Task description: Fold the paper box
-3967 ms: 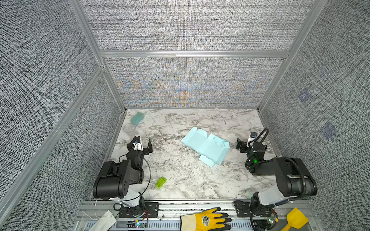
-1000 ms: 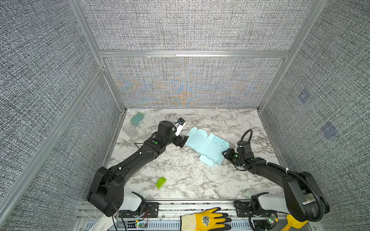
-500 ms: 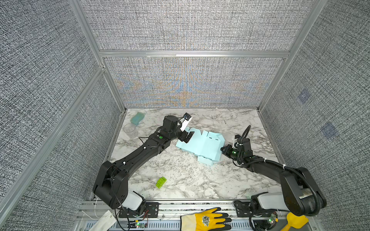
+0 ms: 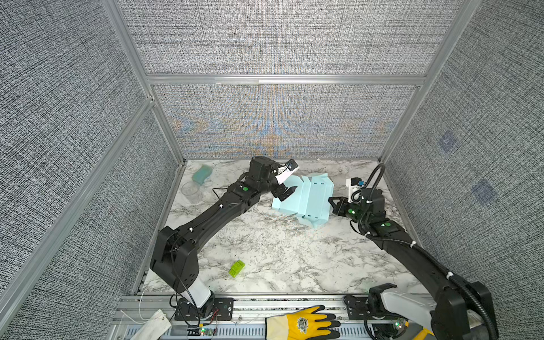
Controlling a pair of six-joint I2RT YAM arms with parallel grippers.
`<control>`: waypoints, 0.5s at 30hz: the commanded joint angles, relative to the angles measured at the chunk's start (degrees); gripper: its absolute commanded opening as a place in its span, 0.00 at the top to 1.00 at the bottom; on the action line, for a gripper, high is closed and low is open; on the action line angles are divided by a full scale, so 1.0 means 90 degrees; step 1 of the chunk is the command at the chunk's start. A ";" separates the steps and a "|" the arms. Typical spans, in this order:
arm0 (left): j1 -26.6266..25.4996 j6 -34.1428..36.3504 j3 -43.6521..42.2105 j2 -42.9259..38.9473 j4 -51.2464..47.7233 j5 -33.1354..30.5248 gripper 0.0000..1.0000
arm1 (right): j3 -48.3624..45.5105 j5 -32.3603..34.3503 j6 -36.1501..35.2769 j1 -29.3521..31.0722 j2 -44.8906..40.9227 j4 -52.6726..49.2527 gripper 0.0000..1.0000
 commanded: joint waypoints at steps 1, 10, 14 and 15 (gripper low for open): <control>-0.0006 0.0849 -0.0009 0.0063 0.0380 0.0409 0.01 | 0.0229 -0.0333 -0.0504 0.0010 0.0041 -0.0385 1.00; -0.0011 0.1139 0.0204 0.0605 0.1139 0.0675 0.01 | 0.0457 -0.0758 -0.0435 0.0114 0.0122 -0.0374 1.00; -0.0006 0.1031 0.0460 0.0944 0.1224 0.0947 0.05 | 0.0513 -0.0754 -0.0413 0.0195 0.0180 -0.0408 1.00; -0.0006 0.0982 0.0548 0.1020 0.1223 0.0979 0.07 | 0.0523 -0.0753 -0.0411 0.0220 0.0181 -0.0408 1.00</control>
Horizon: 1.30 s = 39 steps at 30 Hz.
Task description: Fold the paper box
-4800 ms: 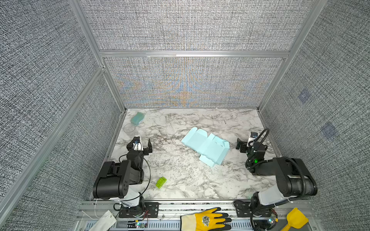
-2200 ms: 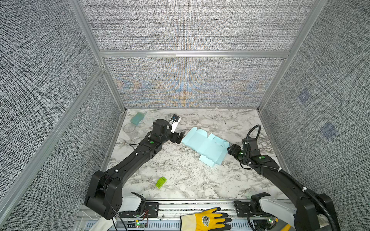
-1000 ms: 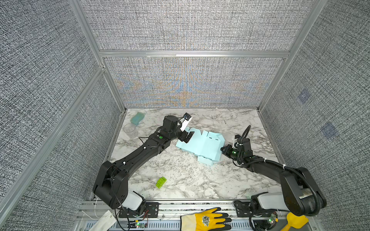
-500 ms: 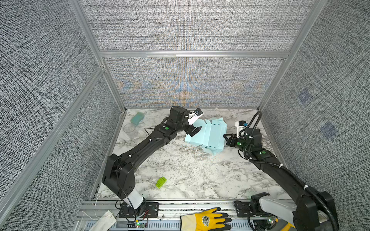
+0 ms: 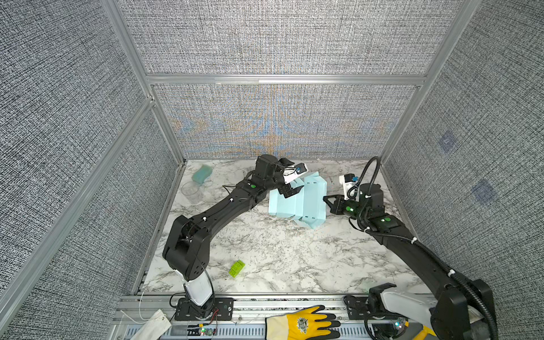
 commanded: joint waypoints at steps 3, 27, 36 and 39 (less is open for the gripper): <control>0.0003 -0.0177 0.0366 0.0331 0.0351 0.0388 0.18 | 0.0112 -0.0083 -0.0025 0.0072 0.0013 -0.0063 1.00; 0.0004 -0.0687 0.0036 0.0206 0.0894 -0.0043 0.24 | 0.0354 -0.0103 -0.0173 0.0081 0.0252 -0.0138 1.00; -0.0003 -0.0608 -0.0147 0.0178 0.0663 0.0414 0.15 | 0.0331 -0.0119 -0.0171 0.0090 0.0168 -0.0153 1.00; -0.0011 -0.0671 -0.0033 0.0341 0.0711 0.0433 0.21 | 0.0339 -0.0132 -0.0172 0.0091 0.0156 -0.0190 1.00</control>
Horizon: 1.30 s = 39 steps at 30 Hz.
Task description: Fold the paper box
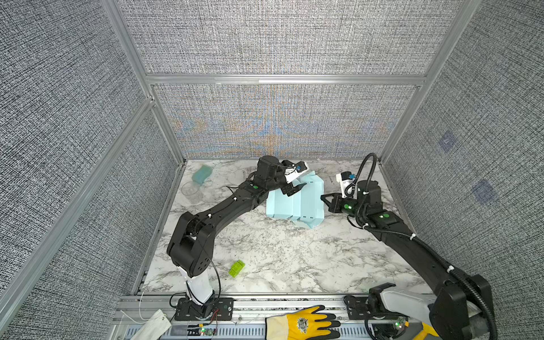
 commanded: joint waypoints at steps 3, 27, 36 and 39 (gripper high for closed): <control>-0.0005 -0.0042 0.0276 0.0310 0.0094 0.0179 0.30 | 0.0036 -0.0049 -0.0079 0.0023 -0.0030 0.0019 1.00; 0.0104 -0.0365 0.1386 0.0873 -0.0735 -0.0416 1.00 | 0.0652 0.0070 -0.0449 0.0036 0.0515 -0.0126 1.00; 0.0510 -0.1437 0.2530 0.1180 -0.1757 -0.1396 1.00 | 0.1391 0.0960 -0.0295 -0.0079 0.0824 -0.0561 0.55; 0.0589 -0.1947 0.2948 0.1236 -0.2118 -0.1637 1.00 | 0.1442 0.1202 -0.0046 -0.0128 0.0878 -0.0450 0.44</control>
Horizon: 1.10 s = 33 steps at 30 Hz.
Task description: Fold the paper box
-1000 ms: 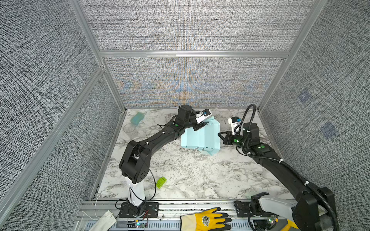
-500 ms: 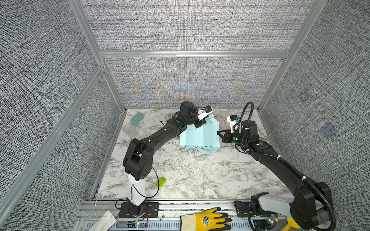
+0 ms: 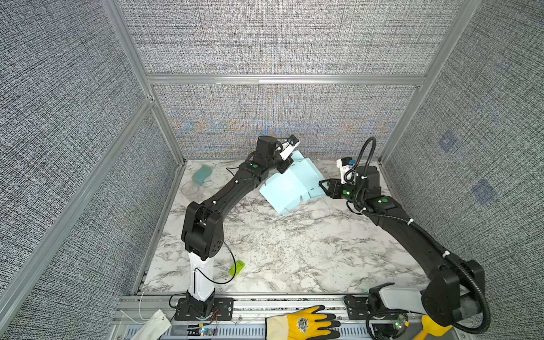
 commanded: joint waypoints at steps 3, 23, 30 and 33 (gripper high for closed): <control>0.0065 -0.1056 0.0520 0.0250 -0.0682 -0.0429 1.00 | 0.0011 0.0604 0.0420 -0.0035 0.0072 0.0165 0.41; 0.0480 -0.3217 -0.2703 -0.1256 0.0736 0.1025 1.00 | 0.0534 -0.0992 -0.0283 -0.0977 0.1200 0.0713 0.41; 0.0583 -0.3500 -0.3752 -0.1578 0.1021 0.1551 1.00 | 0.0293 -0.1595 -0.0650 -0.0939 0.1687 0.1515 0.49; 0.0589 -0.3629 -0.4237 -0.1768 0.1347 0.1495 1.00 | 0.0154 -0.1661 -0.0719 -0.0910 0.1806 0.1782 0.51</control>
